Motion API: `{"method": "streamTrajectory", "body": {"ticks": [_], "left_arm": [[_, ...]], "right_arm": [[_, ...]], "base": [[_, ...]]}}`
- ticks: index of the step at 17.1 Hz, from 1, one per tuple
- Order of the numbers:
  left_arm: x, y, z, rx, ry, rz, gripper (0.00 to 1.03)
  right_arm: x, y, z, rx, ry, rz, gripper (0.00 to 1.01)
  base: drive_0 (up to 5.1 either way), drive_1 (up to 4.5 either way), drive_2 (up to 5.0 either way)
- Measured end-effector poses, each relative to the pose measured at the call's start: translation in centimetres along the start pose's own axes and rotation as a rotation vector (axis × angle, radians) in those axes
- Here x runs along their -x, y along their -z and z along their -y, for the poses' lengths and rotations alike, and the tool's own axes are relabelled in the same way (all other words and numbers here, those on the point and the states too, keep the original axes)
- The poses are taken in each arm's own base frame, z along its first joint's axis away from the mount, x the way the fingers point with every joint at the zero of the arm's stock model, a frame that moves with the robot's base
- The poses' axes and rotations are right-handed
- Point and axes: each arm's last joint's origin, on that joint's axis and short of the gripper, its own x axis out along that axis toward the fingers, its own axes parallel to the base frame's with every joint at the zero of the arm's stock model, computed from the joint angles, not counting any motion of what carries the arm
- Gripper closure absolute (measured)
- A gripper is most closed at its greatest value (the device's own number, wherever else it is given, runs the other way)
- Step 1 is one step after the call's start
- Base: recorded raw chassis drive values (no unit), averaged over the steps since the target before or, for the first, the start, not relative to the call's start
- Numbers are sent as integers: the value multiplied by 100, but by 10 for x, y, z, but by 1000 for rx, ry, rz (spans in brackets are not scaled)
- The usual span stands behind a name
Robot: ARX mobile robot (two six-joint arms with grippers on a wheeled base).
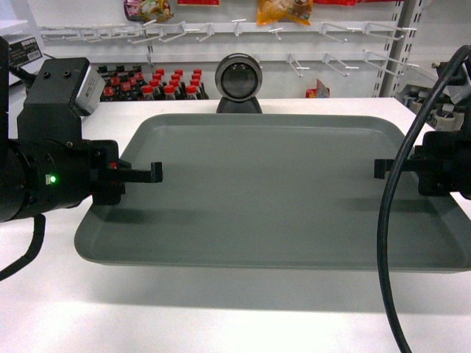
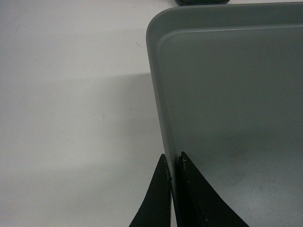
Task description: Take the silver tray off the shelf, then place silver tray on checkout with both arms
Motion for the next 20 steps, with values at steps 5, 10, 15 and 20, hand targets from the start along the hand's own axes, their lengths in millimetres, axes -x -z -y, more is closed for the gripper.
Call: {"method": "streamTrajectory", "body": {"ticks": [5, 10, 15, 20], "left_arm": [[-3, 1, 5, -2, -166, 144, 100], [-15, -1, 4, -18, -384, 212, 99], [-46, -19, -8, -41, -384, 192, 99], [-85, -22, -21, -100, -383, 109, 99]], "right_arm": [[-13, 6, 7, -30, -215, 306, 99], [-33, -3, 2, -38, -263, 275, 99], [-74, -13, -2, -49, -243, 123, 99], [-105, -19, -9, -27, -217, -16, 99]], "base": [[0, 0, 0], [0, 0, 0], [0, 0, 0], [0, 0, 0]]}}
